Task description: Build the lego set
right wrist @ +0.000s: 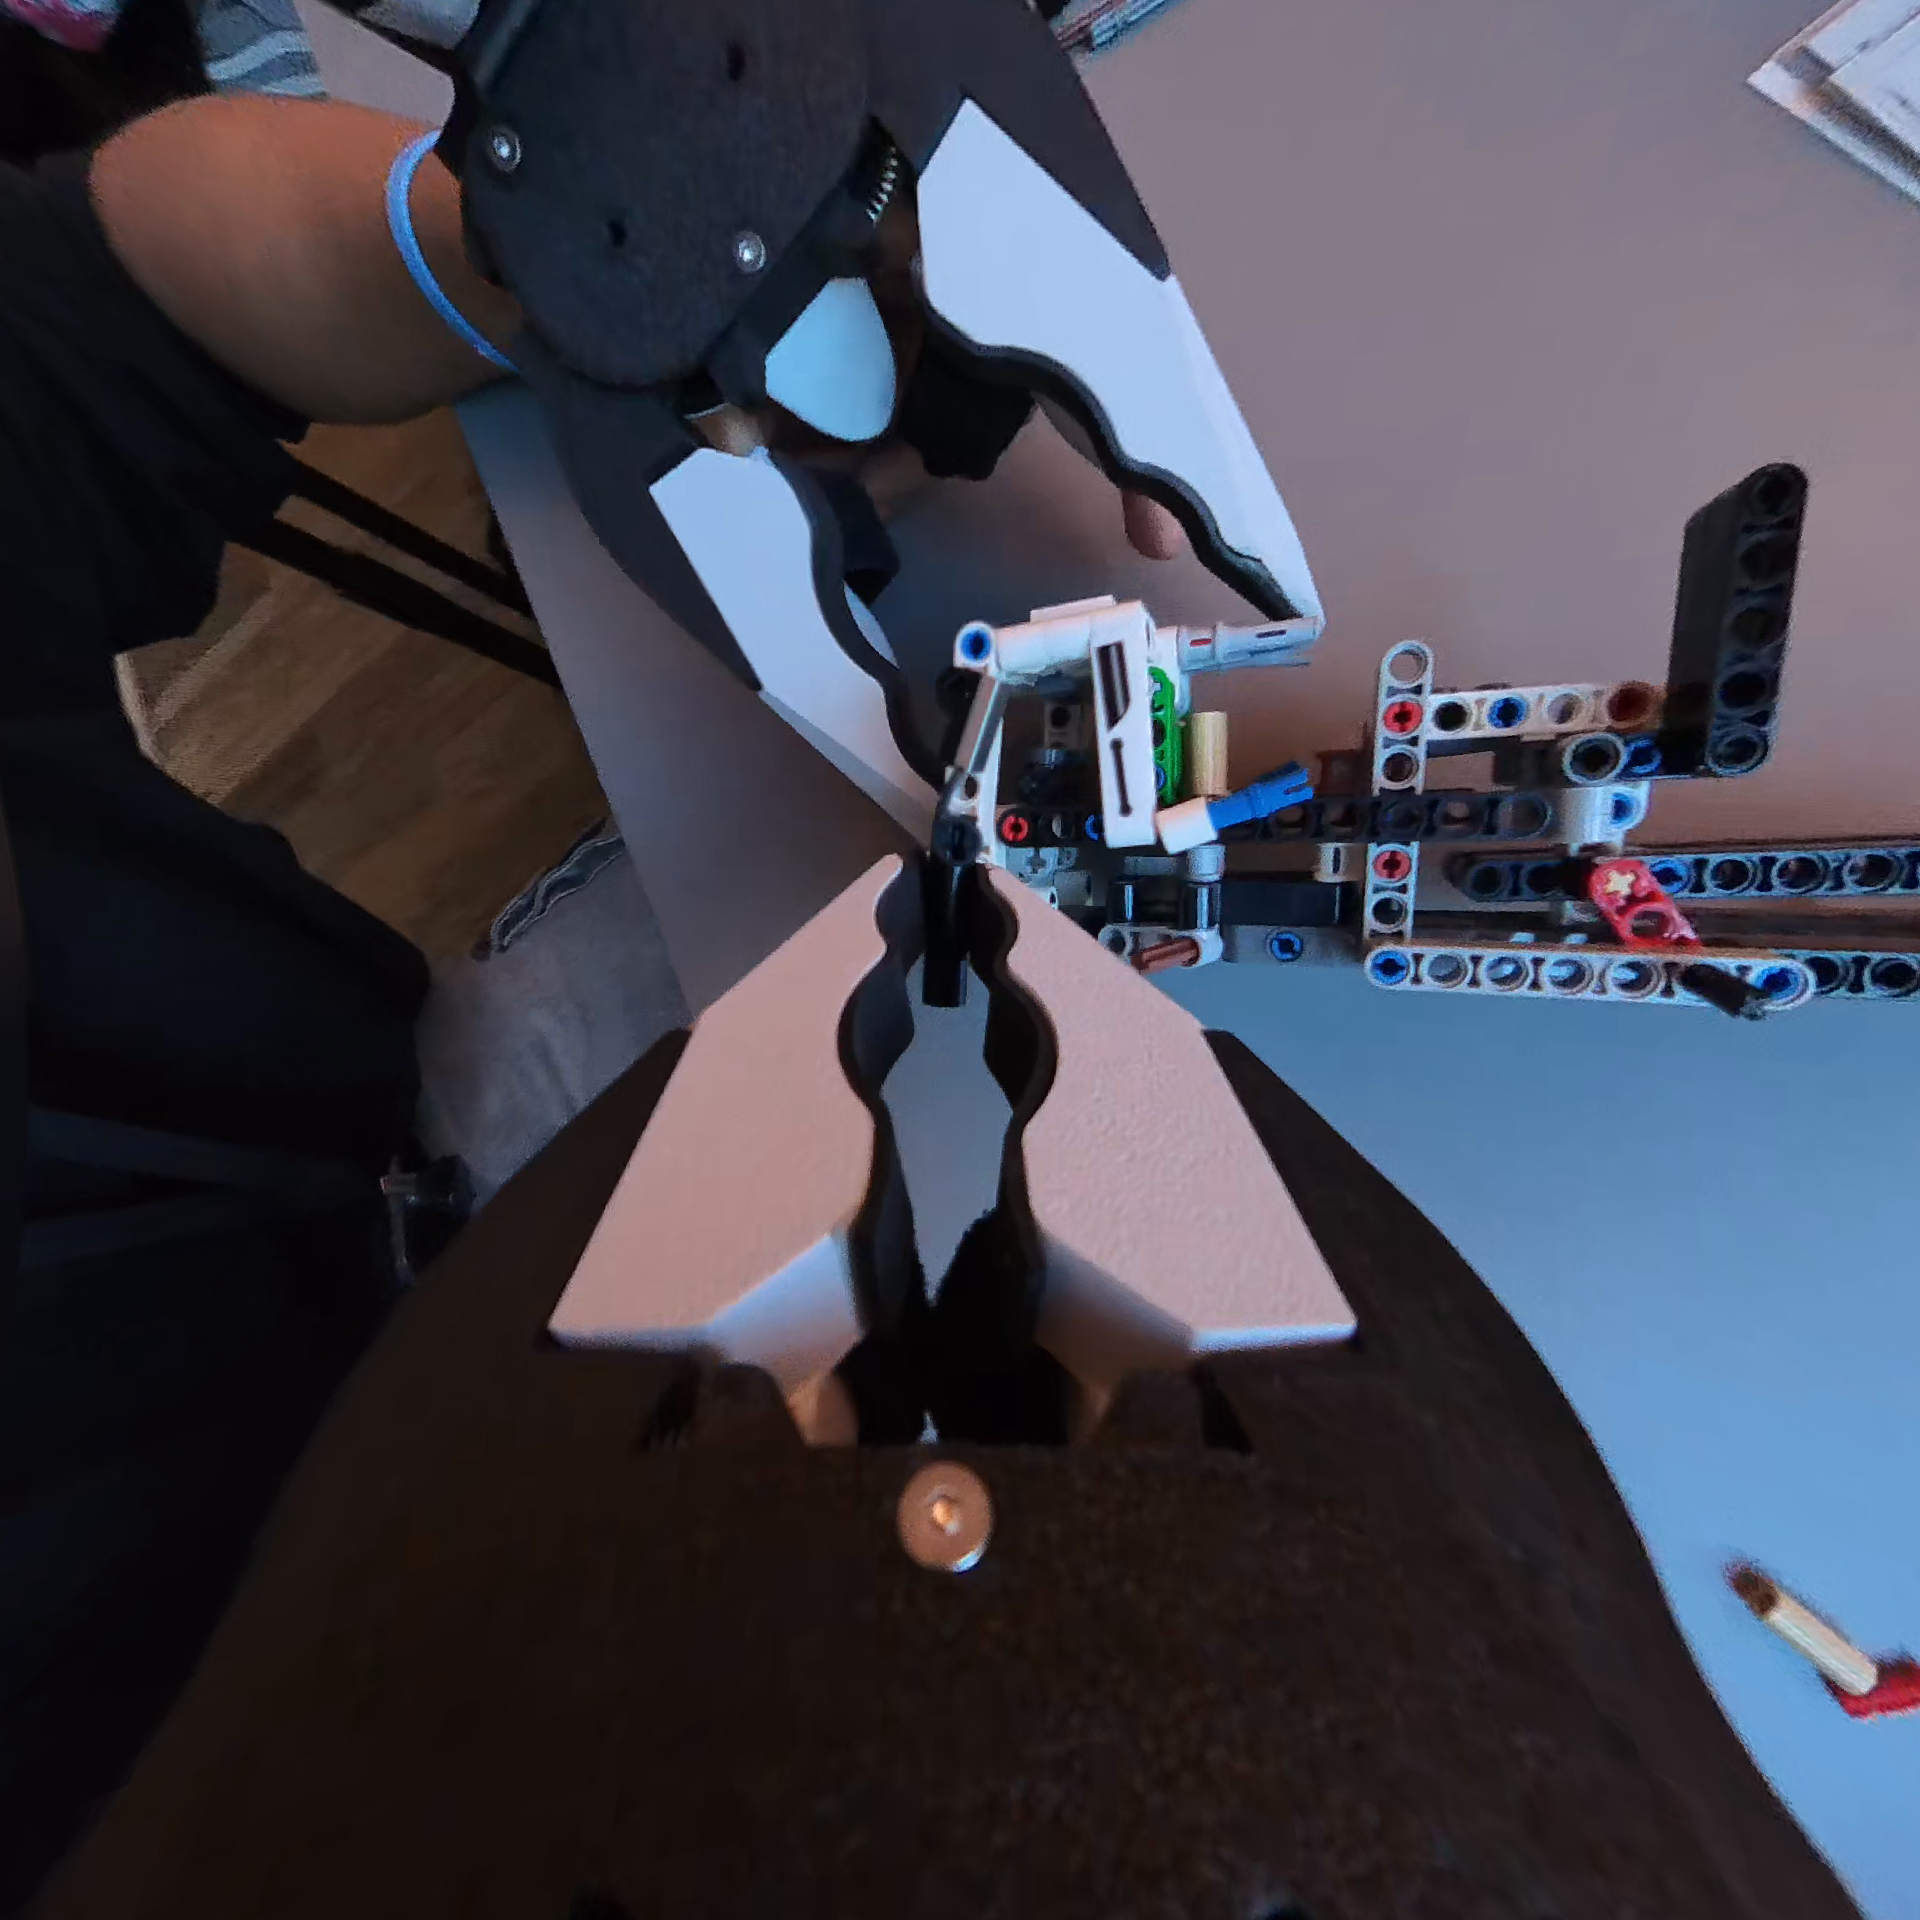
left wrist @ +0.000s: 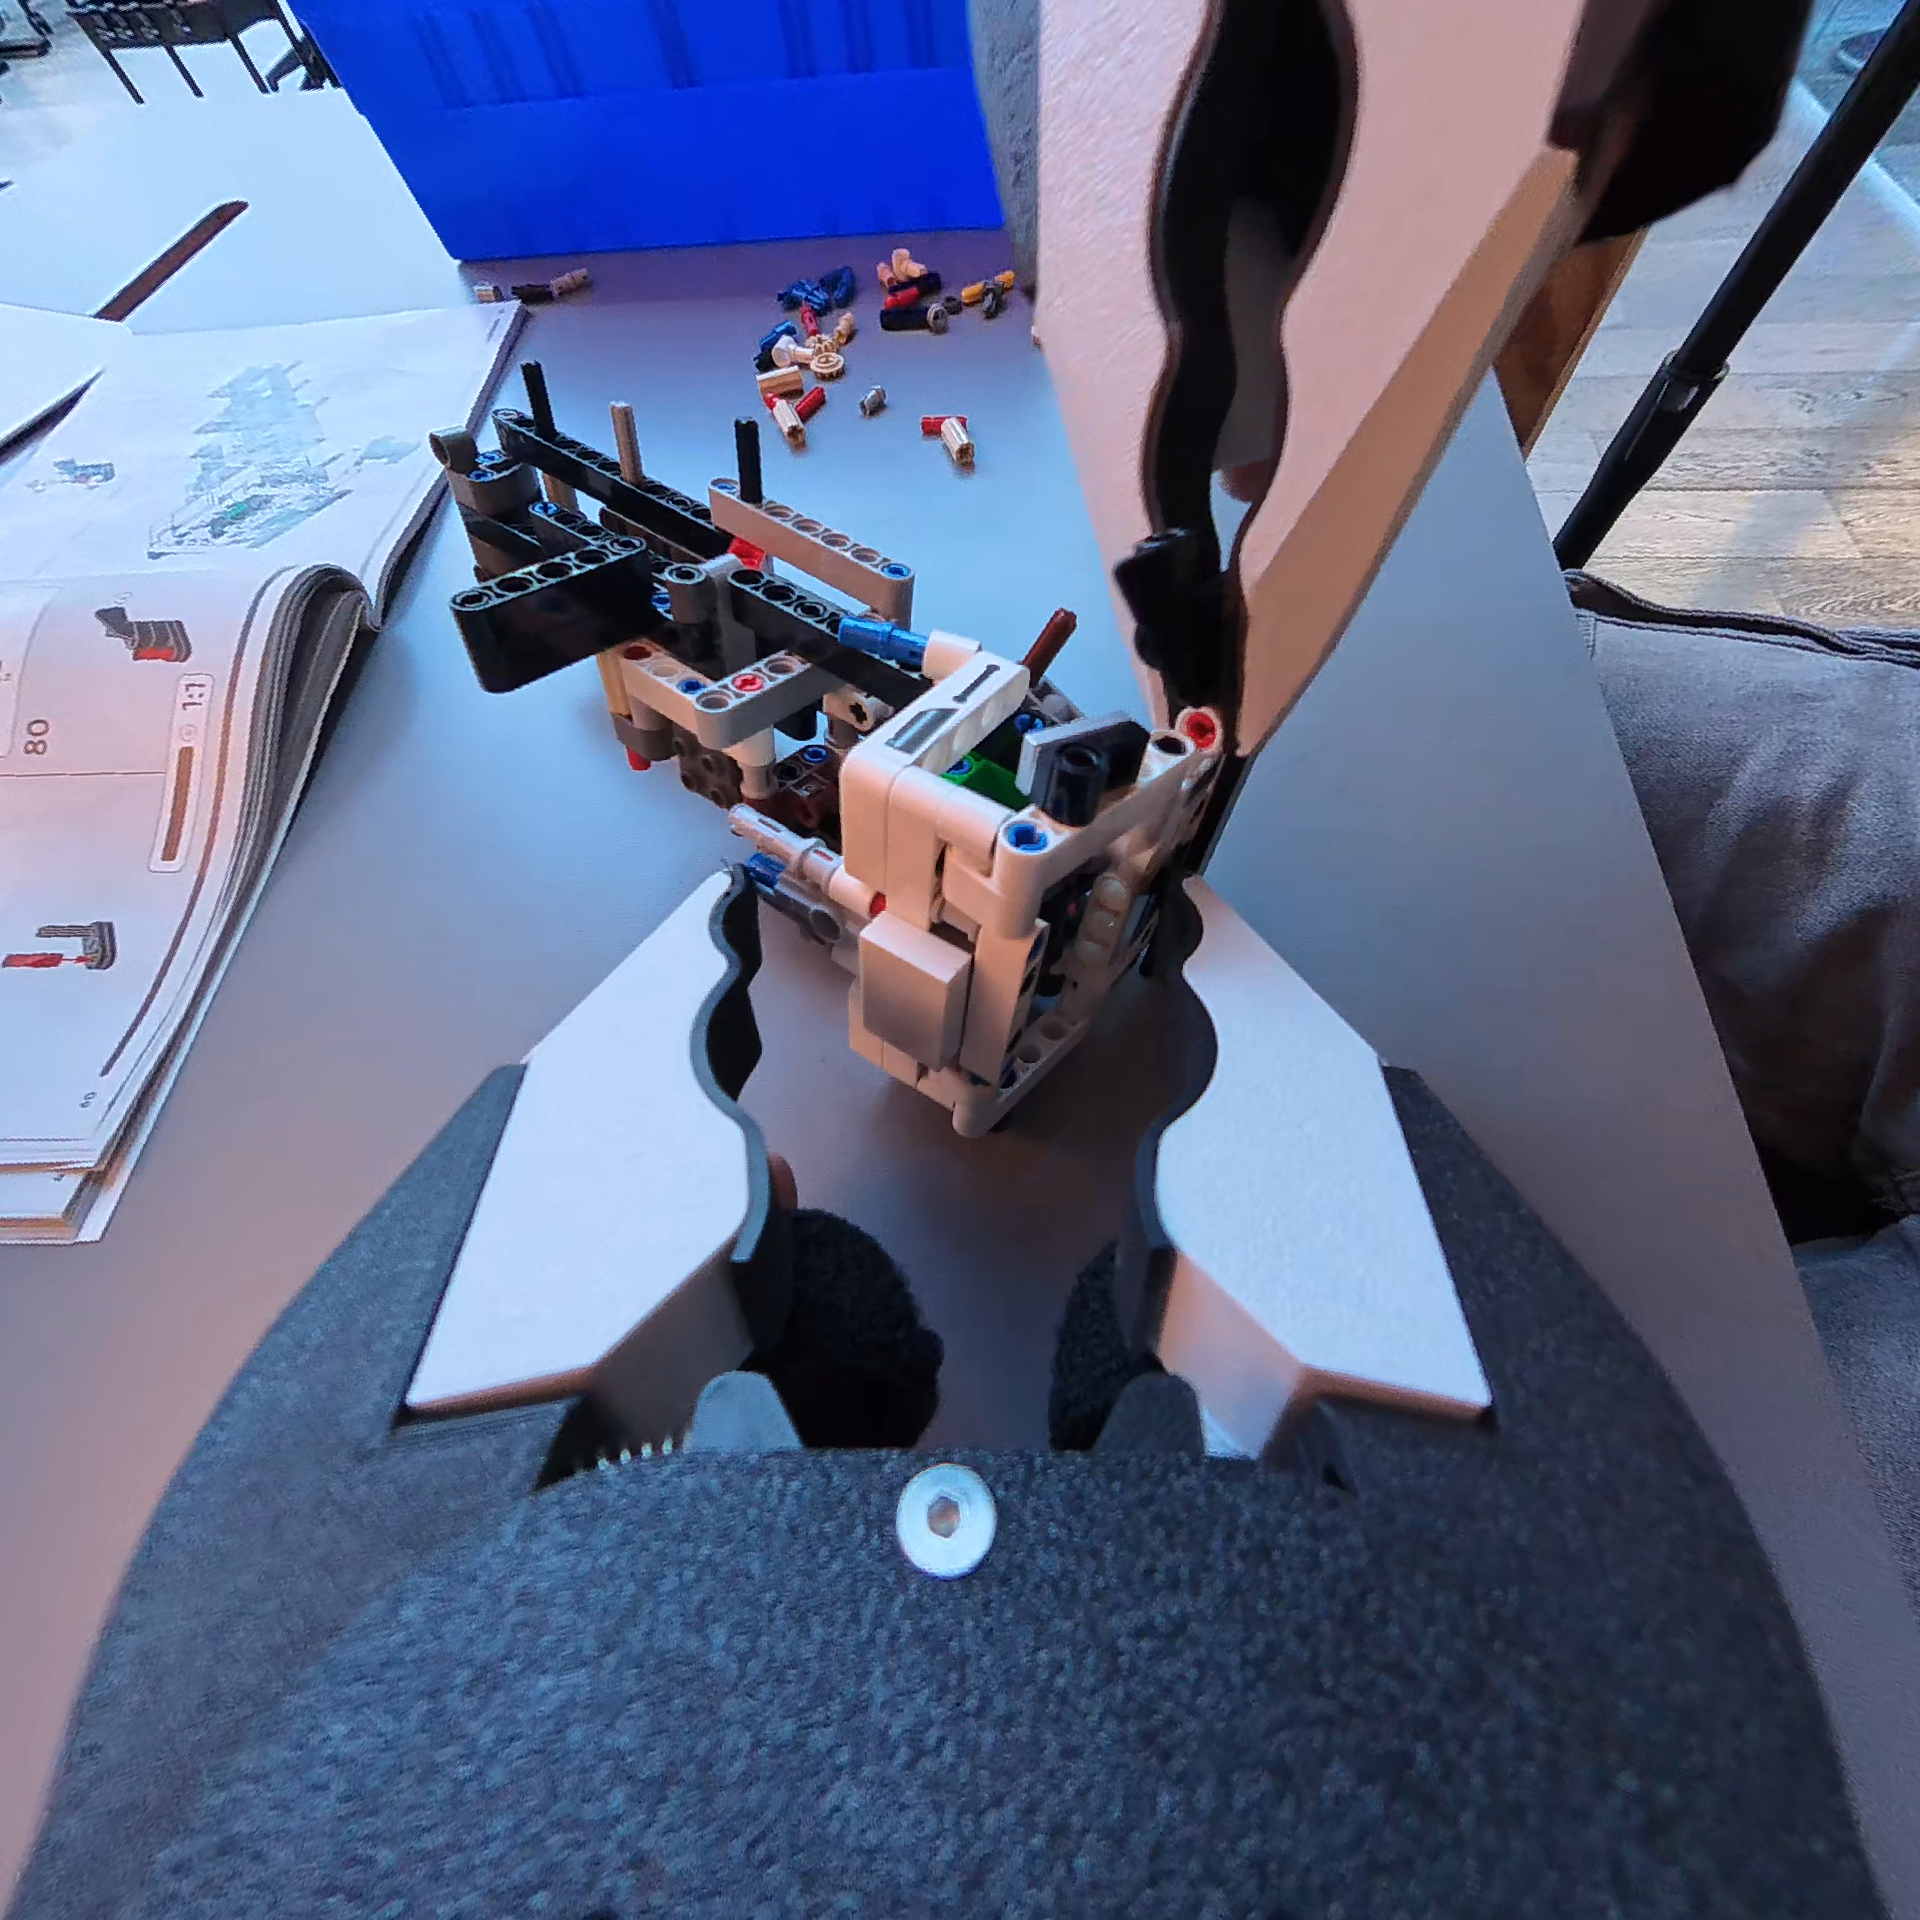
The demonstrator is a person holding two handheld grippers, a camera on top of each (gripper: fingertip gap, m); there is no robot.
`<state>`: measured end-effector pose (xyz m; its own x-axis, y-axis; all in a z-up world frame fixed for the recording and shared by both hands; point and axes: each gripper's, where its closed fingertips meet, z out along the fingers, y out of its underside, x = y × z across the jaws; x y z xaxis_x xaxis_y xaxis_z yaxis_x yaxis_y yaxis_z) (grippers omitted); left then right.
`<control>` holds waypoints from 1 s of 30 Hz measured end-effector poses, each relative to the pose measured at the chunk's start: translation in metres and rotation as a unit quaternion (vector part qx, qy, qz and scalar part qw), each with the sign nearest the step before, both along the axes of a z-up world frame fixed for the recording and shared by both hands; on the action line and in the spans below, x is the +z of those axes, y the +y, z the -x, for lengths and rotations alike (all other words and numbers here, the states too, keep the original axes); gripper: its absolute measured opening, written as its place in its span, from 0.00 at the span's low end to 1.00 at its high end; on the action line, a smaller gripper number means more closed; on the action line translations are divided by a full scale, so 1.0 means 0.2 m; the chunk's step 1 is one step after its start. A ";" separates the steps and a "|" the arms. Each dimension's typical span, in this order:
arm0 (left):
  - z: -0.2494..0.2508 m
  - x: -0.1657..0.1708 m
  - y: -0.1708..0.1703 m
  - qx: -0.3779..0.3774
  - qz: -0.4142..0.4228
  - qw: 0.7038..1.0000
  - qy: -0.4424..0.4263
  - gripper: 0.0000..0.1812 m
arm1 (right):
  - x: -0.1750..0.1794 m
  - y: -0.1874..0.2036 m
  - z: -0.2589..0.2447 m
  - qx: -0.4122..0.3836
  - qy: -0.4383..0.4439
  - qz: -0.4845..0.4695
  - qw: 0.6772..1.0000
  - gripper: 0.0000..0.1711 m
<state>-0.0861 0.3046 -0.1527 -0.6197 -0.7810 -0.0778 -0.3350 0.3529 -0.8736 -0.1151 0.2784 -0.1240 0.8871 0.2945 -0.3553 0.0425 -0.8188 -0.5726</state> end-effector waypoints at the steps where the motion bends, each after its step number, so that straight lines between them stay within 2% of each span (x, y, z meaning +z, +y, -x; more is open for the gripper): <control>1: 0.00 0.00 0.00 0.000 -0.001 1.000 0.000 0.42 | 0.00 0.00 0.00 0.002 0.009 0.003 1.000 0.04; 9: 0.00 0.00 -0.01 -0.001 0.001 1.000 0.001 0.42 | -0.01 0.00 -0.01 0.019 0.087 -0.025 0.996 0.04; 12: 0.00 0.00 -0.01 -0.003 0.001 1.000 0.001 0.42 | -0.01 0.00 0.00 0.034 0.064 -0.042 0.996 0.04; 15: 0.00 0.00 -0.01 -0.003 0.001 1.000 0.001 0.42 | 0.00 0.00 0.00 0.034 0.089 -0.043 0.995 0.03; 19: 0.01 0.00 -0.01 -0.003 -0.001 1.000 -0.001 0.42 | 0.00 0.01 0.00 0.036 0.044 -0.056 0.997 0.05; 21: 0.00 0.00 -0.01 -0.003 0.001 1.000 0.000 0.42 | -0.03 0.02 -0.03 0.025 -0.005 -0.059 0.998 0.13; 22: 0.00 0.00 -0.01 -0.003 0.000 1.000 -0.001 0.42 | -0.03 0.01 -0.04 0.022 -0.022 -0.064 0.997 0.14; 26: 0.01 0.00 -0.01 -0.003 0.002 1.000 0.001 0.42 | -0.03 -0.02 -0.03 0.027 -0.105 -0.079 0.991 0.08; 30: 0.01 0.00 -0.01 -0.004 0.006 1.000 0.003 0.42 | -0.03 -0.01 -0.04 0.021 -0.153 -0.072 0.985 0.08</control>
<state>-0.0873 0.3022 -0.1531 -0.6261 -0.7770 -0.0648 -0.3378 0.3452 -0.8756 -0.1077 0.2761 -0.1297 0.9322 0.3610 -0.0256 0.2627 -0.7238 -0.6381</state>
